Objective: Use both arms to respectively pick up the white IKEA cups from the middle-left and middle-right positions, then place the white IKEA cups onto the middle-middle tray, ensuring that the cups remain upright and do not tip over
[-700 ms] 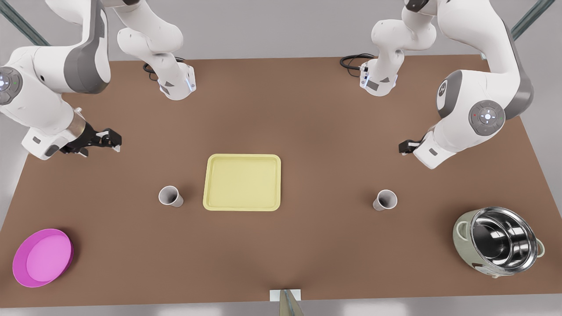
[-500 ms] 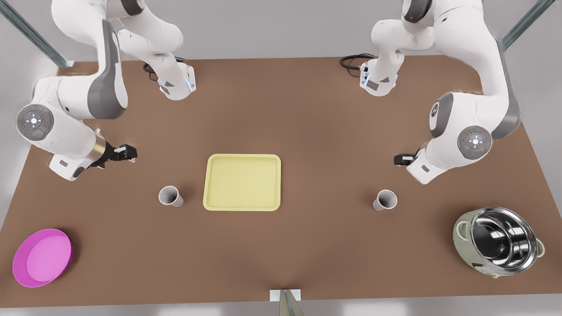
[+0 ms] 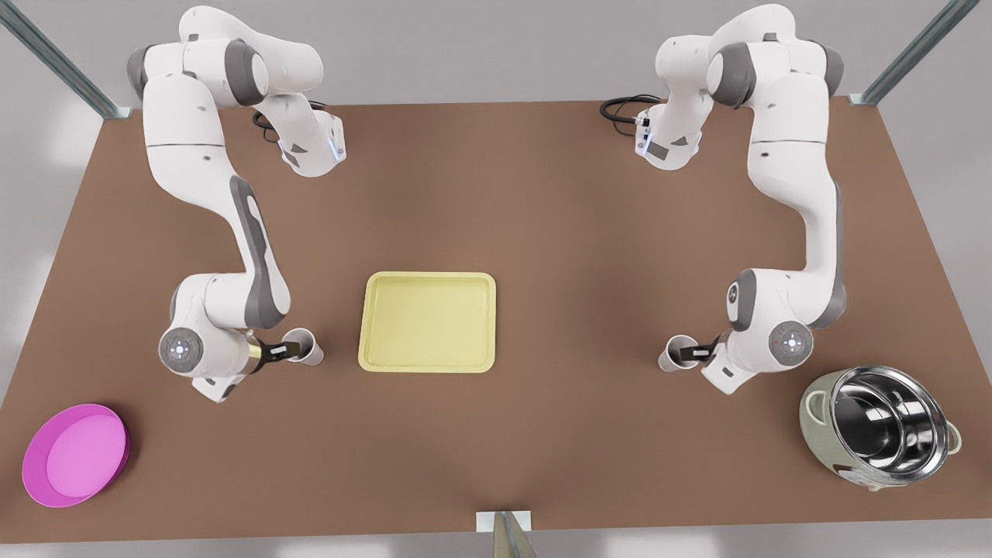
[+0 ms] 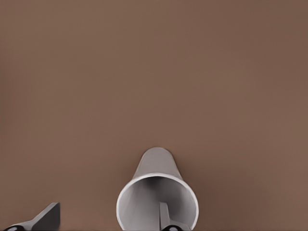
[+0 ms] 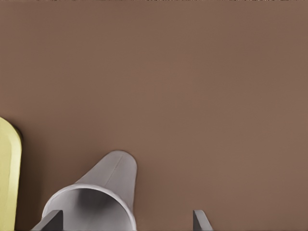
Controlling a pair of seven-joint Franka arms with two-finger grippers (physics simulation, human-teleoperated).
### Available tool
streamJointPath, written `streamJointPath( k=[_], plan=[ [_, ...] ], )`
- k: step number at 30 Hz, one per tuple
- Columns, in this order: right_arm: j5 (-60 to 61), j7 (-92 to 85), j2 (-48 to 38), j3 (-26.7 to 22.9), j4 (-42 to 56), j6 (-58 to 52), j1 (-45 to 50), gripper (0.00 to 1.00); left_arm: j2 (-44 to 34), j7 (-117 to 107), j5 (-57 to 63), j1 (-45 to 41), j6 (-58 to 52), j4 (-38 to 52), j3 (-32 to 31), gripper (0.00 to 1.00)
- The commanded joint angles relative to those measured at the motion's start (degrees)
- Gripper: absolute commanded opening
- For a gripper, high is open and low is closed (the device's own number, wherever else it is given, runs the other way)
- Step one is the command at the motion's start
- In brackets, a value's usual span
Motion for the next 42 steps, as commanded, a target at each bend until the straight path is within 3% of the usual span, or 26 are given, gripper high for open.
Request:
streamJointPath(
  k=[1,7,8,9,12,14,16,17,20,21,22,26,31,37,42],
  plan=[
    [0.52,-1.05,-0.16,0.07,-1.18,6.19,-0.10,1.00,0.09,3.05,-0.15,-0.01,6.63,-0.94,0.01,1.00],
    [0.52,-1.58,-1.83,0.07,-7.07,10.23,-1.07,1.00,2.11,2.61,-0.15,-0.01,6.81,-2.61,0.01,0.99],
    [0.52,-1.67,-2.35,0.07,-9.61,12.33,-1.24,1.00,2.11,2.52,-0.24,-0.01,6.81,-2.52,0.01,0.66],
    [0.52,-1.67,-2.53,0.07,-11.46,14.62,-1.15,1.00,2.02,2.43,-0.24,-0.01,6.81,-2.52,0.01,0.53],
    [0.52,-1.67,-1.21,0.07,-11.73,15.07,-1.15,1.00,2.02,2.34,-5.16,0.16,6.72,-2.52,0.01,0.38],
    [0.52,-1.66,-0.86,0.07,-11.73,15.42,-1.07,0.98,2.02,2.43,-5.42,0.16,6.46,-2.52,0.01,0.38],
    [0.52,-1.67,-0.77,0.33,-11.73,15.24,-1.15,0.55,2.20,2.52,-6.39,0.16,6.46,-2.61,-0.08,0.38],
    [0.52,-2.02,-0.86,0.34,-11.64,15.15,-1.07,0.43,2.20,2.52,-6.39,0.16,6.37,-2.60,-0.08,0.38],
    [0.43,-2.28,-0.77,0.34,-10.94,14.72,-0.36,0.24,1.67,2.52,-6.39,-0.45,6.19,-2.52,-0.17,0.36],
    [0.43,-2.28,-0.77,0.34,-10.85,14.72,0.16,0.22,1.41,2.52,-6.48,-0.54,6.11,-2.60,-0.26,0.29],
    [0.43,-2.28,-0.86,0.34,-10.85,14.72,0.25,0.21,1.41,2.52,-6.48,-0.54,6.02,-2.61,-0.43,0.23],
    [0.25,-2.46,-1.04,0.42,-9.62,13.48,0.69,0.21,-0.44,-3.36,-6.30,-2.65,4.17,-2.34,-1.66,0.21],
    [0.17,-5.36,-1.03,0.77,-7.07,13.22,0.69,0.21,3.34,-32.99,-6.22,-5.81,2.59,8.38,-18.01,0.21],
    [0.25,-12.65,-1.47,4.11,-6.19,13.31,0.87,0.21,16.17,-38.09,-5.25,-19.87,2.85,27.10,-15.90,0.21],
    [0.43,-11.77,-2.35,8.68,-6.19,13.48,1.31,0.21,17.93,-38.35,-5.16,-21.28,4.79,27.28,-15.90,0.21]
  ],
)
